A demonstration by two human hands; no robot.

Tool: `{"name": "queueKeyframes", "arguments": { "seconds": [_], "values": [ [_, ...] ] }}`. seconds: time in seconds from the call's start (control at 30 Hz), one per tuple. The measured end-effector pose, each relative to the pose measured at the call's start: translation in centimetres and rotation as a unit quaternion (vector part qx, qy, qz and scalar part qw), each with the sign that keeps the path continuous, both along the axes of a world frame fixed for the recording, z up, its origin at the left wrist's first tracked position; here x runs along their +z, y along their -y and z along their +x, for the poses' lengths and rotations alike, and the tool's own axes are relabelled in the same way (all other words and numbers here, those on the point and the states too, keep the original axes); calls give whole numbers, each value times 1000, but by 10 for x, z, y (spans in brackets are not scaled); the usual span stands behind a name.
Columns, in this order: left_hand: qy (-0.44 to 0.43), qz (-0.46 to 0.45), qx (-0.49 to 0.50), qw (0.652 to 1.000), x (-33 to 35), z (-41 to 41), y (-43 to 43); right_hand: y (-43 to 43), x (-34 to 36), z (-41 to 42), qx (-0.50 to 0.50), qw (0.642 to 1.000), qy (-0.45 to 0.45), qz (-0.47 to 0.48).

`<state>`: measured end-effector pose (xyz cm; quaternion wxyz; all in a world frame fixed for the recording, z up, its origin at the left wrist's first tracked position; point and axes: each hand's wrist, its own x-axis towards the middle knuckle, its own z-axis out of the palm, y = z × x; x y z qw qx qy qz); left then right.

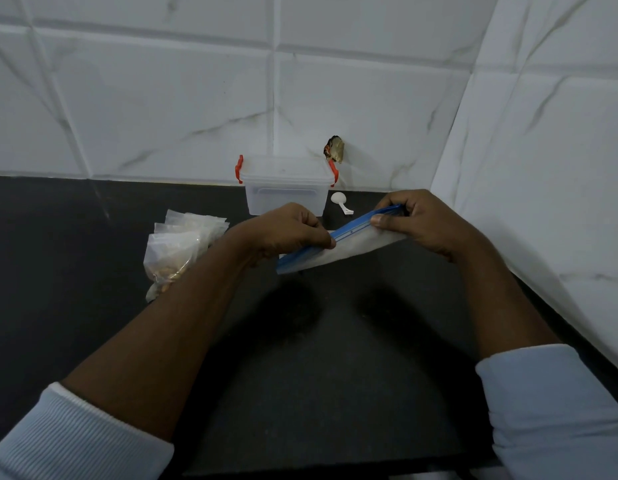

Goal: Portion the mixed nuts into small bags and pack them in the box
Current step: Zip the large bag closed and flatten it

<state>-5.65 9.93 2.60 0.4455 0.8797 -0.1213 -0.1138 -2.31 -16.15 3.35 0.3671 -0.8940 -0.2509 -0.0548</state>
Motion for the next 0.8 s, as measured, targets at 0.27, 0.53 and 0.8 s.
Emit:
{"name": "queueKeyframes", "arguments": {
  "seconds": [0.27,0.53,0.8],
  "values": [
    [18,-20,16,1000,0,0,-5,7,1,3,-14,1000,2,-6],
    [50,-5,18,999,5,-2,-2,14,0,8,-33,999,2,-12],
    [98,32,34,994,5,-3,-4,16,-4,12,-58,998,4,-18]
  ]
}}
